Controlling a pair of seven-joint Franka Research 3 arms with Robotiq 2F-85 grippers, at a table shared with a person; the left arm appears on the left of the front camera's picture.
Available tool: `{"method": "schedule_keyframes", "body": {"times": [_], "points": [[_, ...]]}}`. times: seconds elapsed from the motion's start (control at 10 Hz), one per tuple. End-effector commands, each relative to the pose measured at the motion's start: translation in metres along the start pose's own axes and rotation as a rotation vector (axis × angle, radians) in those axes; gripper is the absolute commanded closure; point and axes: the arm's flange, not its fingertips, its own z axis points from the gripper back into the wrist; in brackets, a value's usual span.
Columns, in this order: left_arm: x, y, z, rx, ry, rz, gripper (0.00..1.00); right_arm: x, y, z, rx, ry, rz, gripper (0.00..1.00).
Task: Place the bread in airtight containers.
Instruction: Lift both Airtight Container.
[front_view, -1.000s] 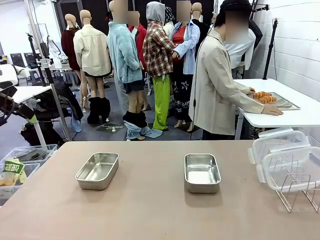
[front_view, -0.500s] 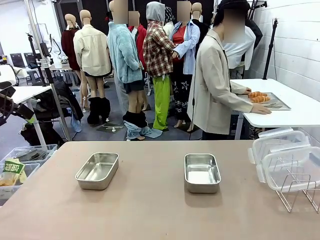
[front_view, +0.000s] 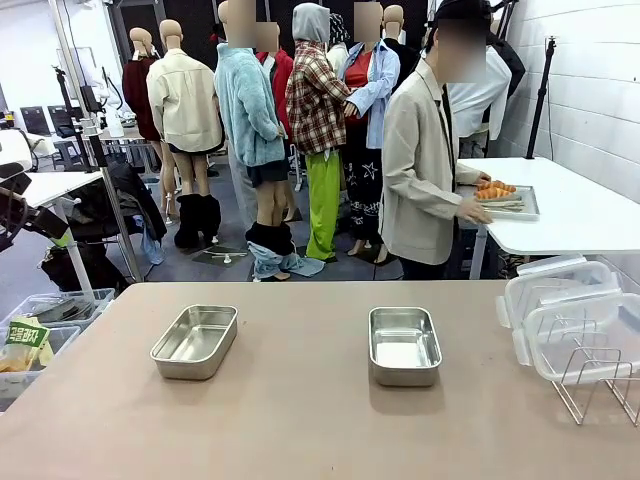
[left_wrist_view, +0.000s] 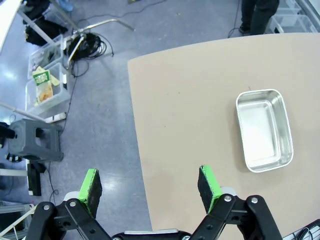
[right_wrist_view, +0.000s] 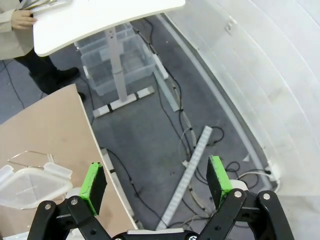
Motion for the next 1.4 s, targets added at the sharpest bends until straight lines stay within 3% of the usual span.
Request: {"method": "schedule_keyframes", "body": {"times": [0.0, 1.3], "points": [[-0.0003, 0.0012, 0.0019, -0.001, 0.003, -0.011, 0.00, 0.0009, 0.0020, -0.0003, -0.006, 0.000, 0.016, 0.00], [-0.0003, 0.0012, 0.0019, -0.001, 0.003, -0.011, 0.00, 0.0009, 0.0020, -0.0003, -0.006, 0.000, 0.016, 0.00]]}}
